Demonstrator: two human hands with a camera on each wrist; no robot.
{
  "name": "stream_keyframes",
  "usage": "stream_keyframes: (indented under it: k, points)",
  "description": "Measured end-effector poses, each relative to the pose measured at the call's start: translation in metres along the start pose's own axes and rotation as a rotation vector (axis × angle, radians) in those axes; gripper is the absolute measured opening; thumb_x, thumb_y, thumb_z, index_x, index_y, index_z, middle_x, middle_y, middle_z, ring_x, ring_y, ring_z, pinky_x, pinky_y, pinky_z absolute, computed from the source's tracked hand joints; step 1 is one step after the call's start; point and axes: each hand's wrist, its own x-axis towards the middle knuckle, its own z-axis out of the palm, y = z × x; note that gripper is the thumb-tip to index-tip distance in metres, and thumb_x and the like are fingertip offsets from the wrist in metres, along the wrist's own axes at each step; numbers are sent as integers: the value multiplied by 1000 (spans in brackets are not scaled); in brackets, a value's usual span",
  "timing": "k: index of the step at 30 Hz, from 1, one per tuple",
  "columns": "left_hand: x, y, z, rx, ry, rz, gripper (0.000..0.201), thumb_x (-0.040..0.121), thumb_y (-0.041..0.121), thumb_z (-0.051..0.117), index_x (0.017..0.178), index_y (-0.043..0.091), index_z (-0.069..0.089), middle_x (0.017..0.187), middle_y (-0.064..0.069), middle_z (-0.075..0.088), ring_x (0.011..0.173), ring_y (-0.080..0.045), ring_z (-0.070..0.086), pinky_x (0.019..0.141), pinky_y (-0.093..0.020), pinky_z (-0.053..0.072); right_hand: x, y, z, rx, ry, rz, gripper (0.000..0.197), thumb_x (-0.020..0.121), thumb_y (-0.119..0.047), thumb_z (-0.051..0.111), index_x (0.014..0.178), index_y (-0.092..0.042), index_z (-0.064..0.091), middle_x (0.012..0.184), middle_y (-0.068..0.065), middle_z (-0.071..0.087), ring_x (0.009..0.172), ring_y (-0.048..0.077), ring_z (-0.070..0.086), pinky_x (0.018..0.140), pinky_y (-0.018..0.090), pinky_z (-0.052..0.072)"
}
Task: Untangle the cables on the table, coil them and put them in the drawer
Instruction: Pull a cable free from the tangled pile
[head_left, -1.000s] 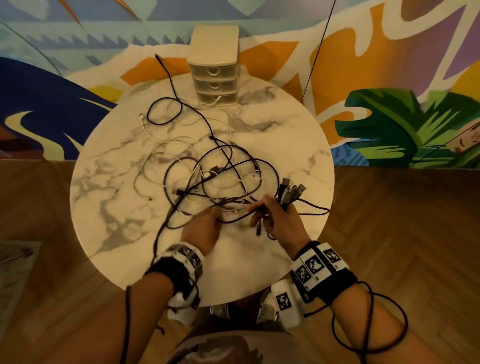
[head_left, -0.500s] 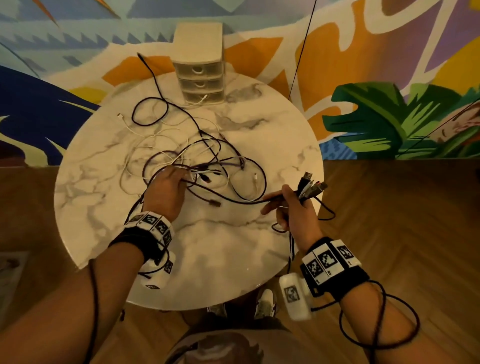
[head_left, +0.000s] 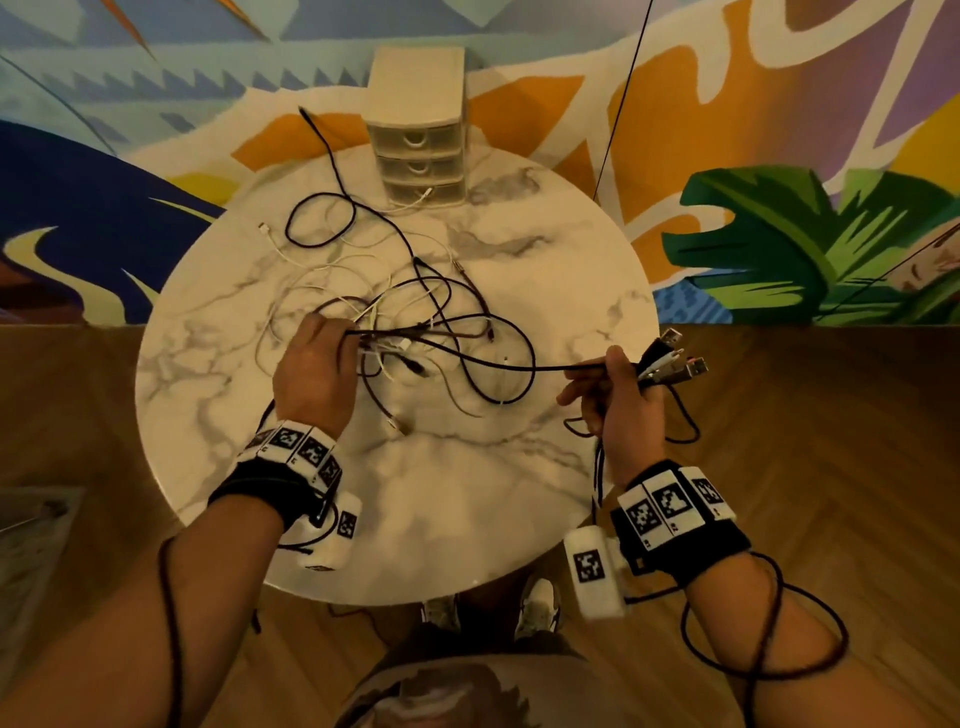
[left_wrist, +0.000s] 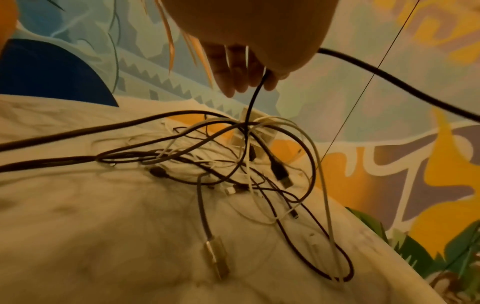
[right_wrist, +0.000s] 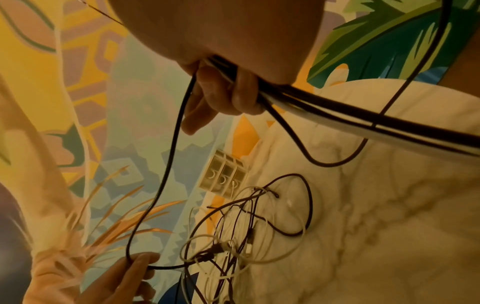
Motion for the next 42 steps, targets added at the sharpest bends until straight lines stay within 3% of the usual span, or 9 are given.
stream_keyframes:
  k: [5,11,16,19,21,25,32,36,42]
  points:
    - [5,0,-8,154,-37,163,18,92,16,52,105,9,61,101,-13,55,83,-36,58,58,-41,50,2,-5,-4,35,26,-31,51,103,-29,33,75,2,62,50,6,62,34,8,30,36,17,22]
    - [0,0,-7,354,-358,-31,24,97,28,43,107,14,60,95,-18,65,84,-41,62,66,-40,47,0,-11,-3,76,66,-64,51,103,-30,34,70,-1,61,48,6,60,34,8,33,36,17,23]
    - [-21,20,-6,37,-1074,-154,24,94,31,51,94,12,67,84,-6,71,67,-18,64,65,-29,52,-1,-23,-11,104,112,-61,49,102,-30,36,68,-3,58,44,4,59,33,5,38,36,15,26]
    - [-49,47,-2,348,-1478,-21,35,89,46,55,101,16,69,90,3,68,79,-13,61,71,-24,48,-3,-29,-19,51,89,-56,50,102,-30,37,67,-2,58,43,5,58,31,7,35,35,16,23]
    - [-50,72,0,407,-1324,182,42,86,56,53,110,22,63,99,5,63,89,-12,57,79,-26,45,-6,-30,-26,-13,54,-44,49,102,-29,39,67,-1,58,43,6,58,31,9,30,35,17,20]
    - [-34,160,2,-161,-894,279,55,83,60,54,129,32,44,86,6,61,75,-9,57,66,-27,45,-18,-29,-39,-138,27,-31,45,100,-29,41,70,0,59,45,6,56,34,9,34,38,18,27]
    - [-51,243,54,-32,-862,559,31,95,46,41,87,19,53,79,-1,54,73,-20,53,62,-31,37,-30,-43,-102,-183,215,-106,49,99,-36,44,59,-14,61,55,1,63,55,12,60,66,28,50]
    - [-82,223,95,1,-1092,469,35,96,44,41,84,14,55,81,-4,57,76,-22,55,68,-32,41,-39,-46,-146,-225,351,-172,55,101,-37,37,58,-9,59,49,2,61,49,9,56,57,16,45]
    - [-116,215,127,-185,-1637,-1,27,97,19,45,70,17,50,60,1,51,46,-9,47,50,-23,32,-50,-47,-172,-164,385,-148,56,101,-36,37,60,-6,60,52,14,57,39,8,47,41,15,34]
